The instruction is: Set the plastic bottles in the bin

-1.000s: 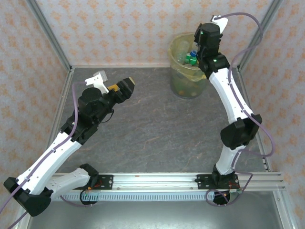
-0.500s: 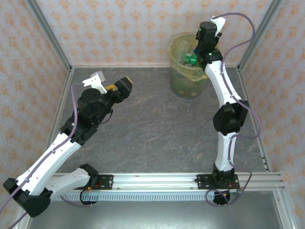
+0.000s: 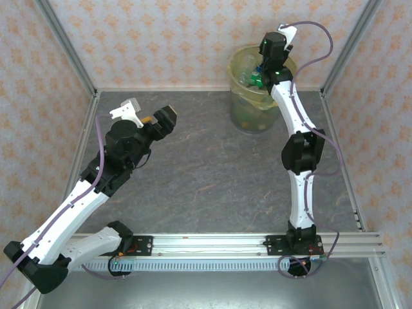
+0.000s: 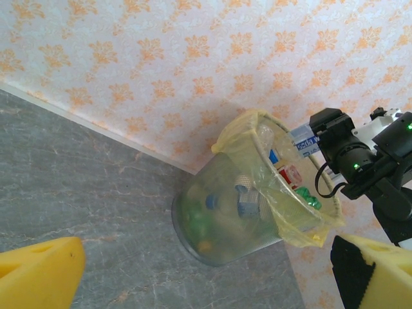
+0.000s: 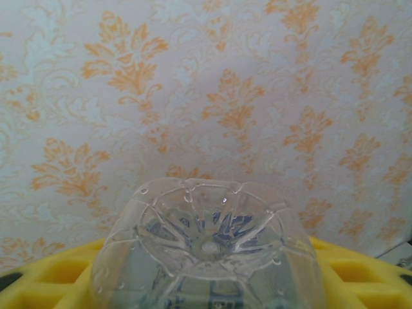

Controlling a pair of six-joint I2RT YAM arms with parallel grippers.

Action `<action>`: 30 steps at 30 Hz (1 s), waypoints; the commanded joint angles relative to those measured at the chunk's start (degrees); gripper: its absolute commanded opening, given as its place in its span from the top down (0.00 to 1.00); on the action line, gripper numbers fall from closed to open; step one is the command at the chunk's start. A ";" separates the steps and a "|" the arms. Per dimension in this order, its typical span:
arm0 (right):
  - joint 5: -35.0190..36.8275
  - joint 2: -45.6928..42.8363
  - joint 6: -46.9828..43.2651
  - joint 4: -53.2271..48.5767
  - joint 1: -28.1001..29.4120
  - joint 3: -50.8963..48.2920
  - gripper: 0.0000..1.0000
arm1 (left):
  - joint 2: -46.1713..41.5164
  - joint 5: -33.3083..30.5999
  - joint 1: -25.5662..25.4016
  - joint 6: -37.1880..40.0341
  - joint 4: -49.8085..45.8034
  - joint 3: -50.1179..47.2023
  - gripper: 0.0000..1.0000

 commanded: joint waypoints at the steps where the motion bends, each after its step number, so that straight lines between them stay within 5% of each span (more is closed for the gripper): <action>1: -2.52 1.13 2.60 -3.19 0.14 1.69 0.40 | -0.39 -1.77 0.12 0.83 -0.85 1.48 0.01; 8: -6.00 -0.27 1.95 -7.93 0.15 1.59 0.20 | 0.32 -1.41 0.22 1.59 0.58 1.15 0.01; 30: -5.28 -17.66 0.79 -14.96 0.05 -8.20 0.24 | 2.32 0.14 0.40 3.13 3.68 0.40 0.01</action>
